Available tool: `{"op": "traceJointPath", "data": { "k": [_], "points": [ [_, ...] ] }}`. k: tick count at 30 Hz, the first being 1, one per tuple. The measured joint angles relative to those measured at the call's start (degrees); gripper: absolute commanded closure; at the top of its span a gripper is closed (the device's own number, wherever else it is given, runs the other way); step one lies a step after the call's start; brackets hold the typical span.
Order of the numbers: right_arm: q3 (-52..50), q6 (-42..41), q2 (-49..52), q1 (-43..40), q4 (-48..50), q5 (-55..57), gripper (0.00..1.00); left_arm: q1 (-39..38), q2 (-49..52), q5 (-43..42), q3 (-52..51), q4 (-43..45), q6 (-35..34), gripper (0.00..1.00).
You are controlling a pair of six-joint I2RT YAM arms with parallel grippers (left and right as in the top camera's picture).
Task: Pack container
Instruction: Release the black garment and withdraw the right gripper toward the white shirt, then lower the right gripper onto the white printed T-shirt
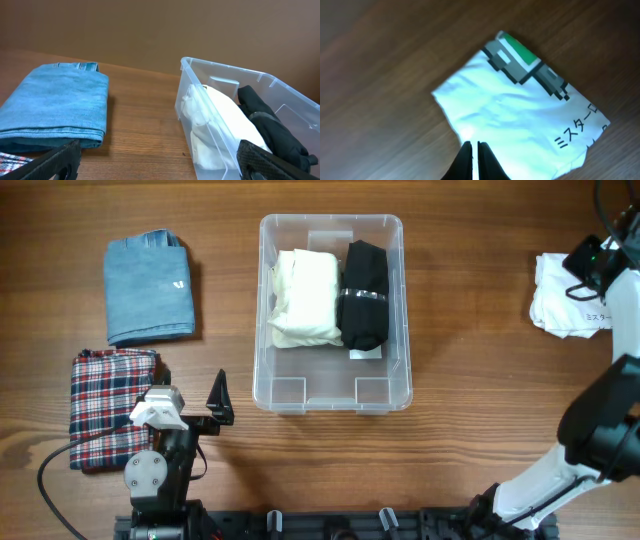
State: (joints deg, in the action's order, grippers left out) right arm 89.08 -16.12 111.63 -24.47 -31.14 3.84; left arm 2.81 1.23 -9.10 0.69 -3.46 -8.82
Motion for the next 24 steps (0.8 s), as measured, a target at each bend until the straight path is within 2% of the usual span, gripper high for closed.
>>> {"op": "traceJointPath", "data": {
  "k": [11,24],
  "points": [
    [0.0,2.14,6.25,-0.02,-0.13,3.93,0.95,0.0,0.0,0.0,0.0,0.0,0.02,0.0],
    [-0.2,4.52,6.56,-0.02,-1.4,4.15,0.94,0.0,0.0,0.0,0.0,0.0,0.0,0.0]
  ]
}}
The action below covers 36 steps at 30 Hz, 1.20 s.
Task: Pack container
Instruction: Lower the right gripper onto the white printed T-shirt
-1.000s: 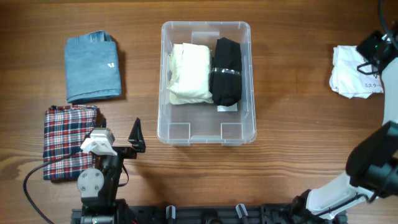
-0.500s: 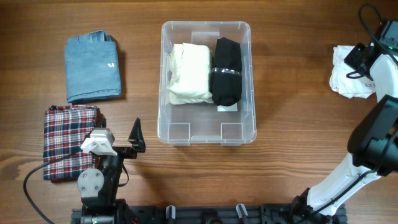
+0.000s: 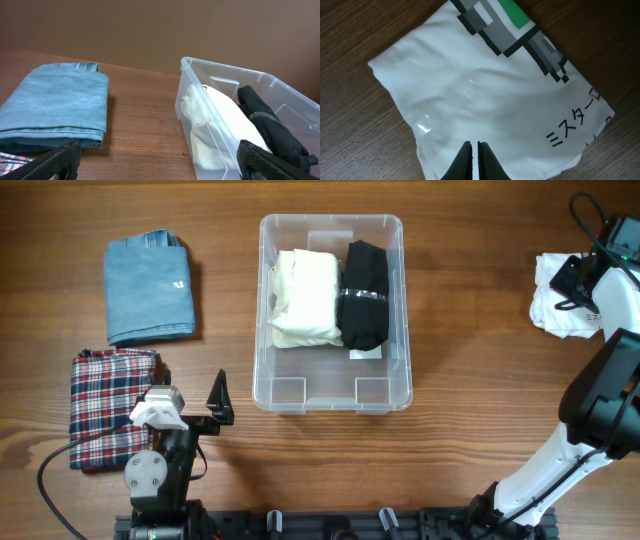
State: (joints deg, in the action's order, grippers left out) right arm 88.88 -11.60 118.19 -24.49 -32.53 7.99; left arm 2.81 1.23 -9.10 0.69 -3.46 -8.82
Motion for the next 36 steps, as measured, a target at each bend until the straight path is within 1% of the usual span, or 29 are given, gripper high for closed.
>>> {"op": "traceJointPath", "data": {
  "k": [12,30,36],
  "points": [
    [-3.76,1.44,0.13,0.0,0.24,-0.02,0.94,0.0,0.0,0.02,0.0,0.0,0.0,0.0],
    [-3.78,1.46,0.22,0.0,-1.07,-0.04,0.93,0.0,0.0,0.0,0.0,0.0,0.0,0.0],
    [-3.78,1.46,2.45,0.0,-1.22,-1.18,0.93,0.0,0.0,0.0,0.0,0.0,0.02,0.0]
  ]
}}
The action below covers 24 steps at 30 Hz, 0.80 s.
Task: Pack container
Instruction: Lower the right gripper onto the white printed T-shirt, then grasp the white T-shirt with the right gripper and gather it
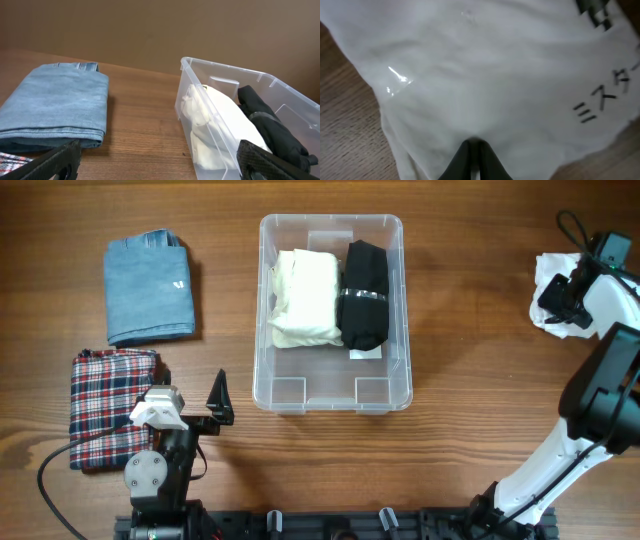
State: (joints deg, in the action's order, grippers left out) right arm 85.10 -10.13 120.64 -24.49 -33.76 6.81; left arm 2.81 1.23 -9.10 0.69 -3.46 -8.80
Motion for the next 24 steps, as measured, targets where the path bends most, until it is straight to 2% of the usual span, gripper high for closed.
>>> {"op": "traceJointPath", "data": {
  "k": [6,11,19,24],
  "points": [
    [0.02,-0.39,0.15,-0.11,-0.2,-0.83,0.94,0.0,0.0,0.0,0.0,0.0,-0.02,0.0],
    [0.24,-4.26,0.15,-0.15,-1.79,-3.41,0.96,0.0,0.0,0.02,0.0,0.0,-0.02,0.0],
    [0.22,-14.99,0.26,0.35,-1.73,-17.0,0.96,0.0,0.0,0.0,0.0,0.0,0.0,0.0],
    [0.15,-18.14,0.79,3.02,1.33,-25.81,0.96,0.0,0.0,0.0,0.0,0.0,-0.02,0.0]
  ]
}}
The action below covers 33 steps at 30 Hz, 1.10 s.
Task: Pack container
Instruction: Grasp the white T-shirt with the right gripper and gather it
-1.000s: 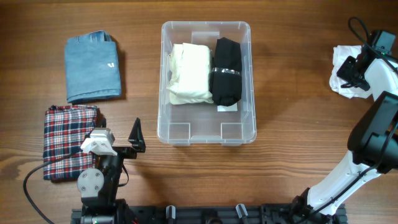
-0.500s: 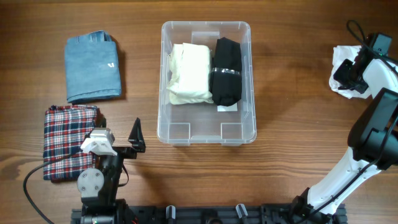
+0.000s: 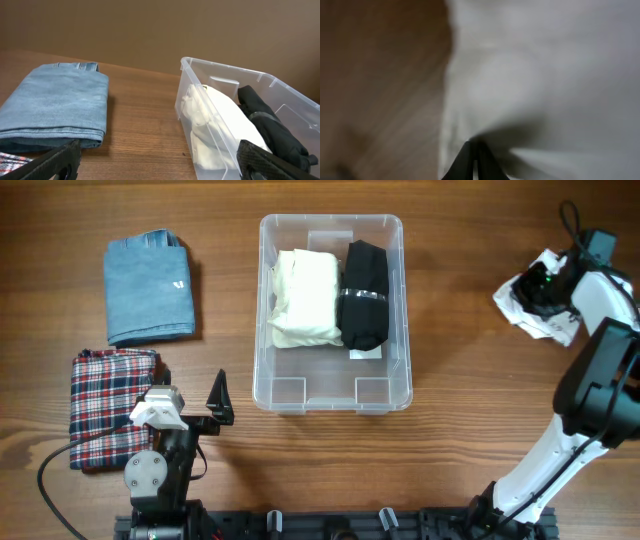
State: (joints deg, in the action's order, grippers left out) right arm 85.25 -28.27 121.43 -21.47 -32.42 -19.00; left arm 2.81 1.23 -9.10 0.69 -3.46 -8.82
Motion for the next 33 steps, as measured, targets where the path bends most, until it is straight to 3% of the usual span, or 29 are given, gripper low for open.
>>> {"op": "traceJointPath", "data": {
  "k": [4,7,9,11,13,17,19,33],
  "points": [
    [0.13,-1.73,0.09,1.14,0.31,-4.81,0.93,0.0,0.0,0.0,0.0,0.0,0.0,0.0],
    [0.35,-2.1,-0.55,0.55,-0.11,-5.81,0.85,0.0,0.0,0.0,0.0,0.0,0.02,0.0],
    [0.35,-1.79,-2.45,-0.35,-0.74,-6.27,0.69,0.0,0.0,0.0,0.0,0.0,0.0,0.0],
    [0.39,-0.98,-6.03,-1.75,-1.84,-6.27,0.44,0.0,0.0,0.0,0.0,0.0,0.0,0.0],
    [0.55,0.17,-10.23,-3.56,-3.93,-5.53,0.25,0.0,0.0,0.0,0.0,0.0,0.0,0.0],
    [1.53,3.3,-17.07,-8.24,-6.03,-3.41,0.05,0.0,0.0,0.0,0.0,0.0,0.0,0.0],
    [1.9,7.41,-18.97,-11.91,-6.86,-2.47,0.0,0.0,0.0,0.0,0.0,0.0,0.0,0.0],
    [0.52,24.9,-8.66,-19.26,-7.87,-4.55,0.01,0.0,0.0,0.0,0.0,0.0,0.0,0.0]
  ]
}}
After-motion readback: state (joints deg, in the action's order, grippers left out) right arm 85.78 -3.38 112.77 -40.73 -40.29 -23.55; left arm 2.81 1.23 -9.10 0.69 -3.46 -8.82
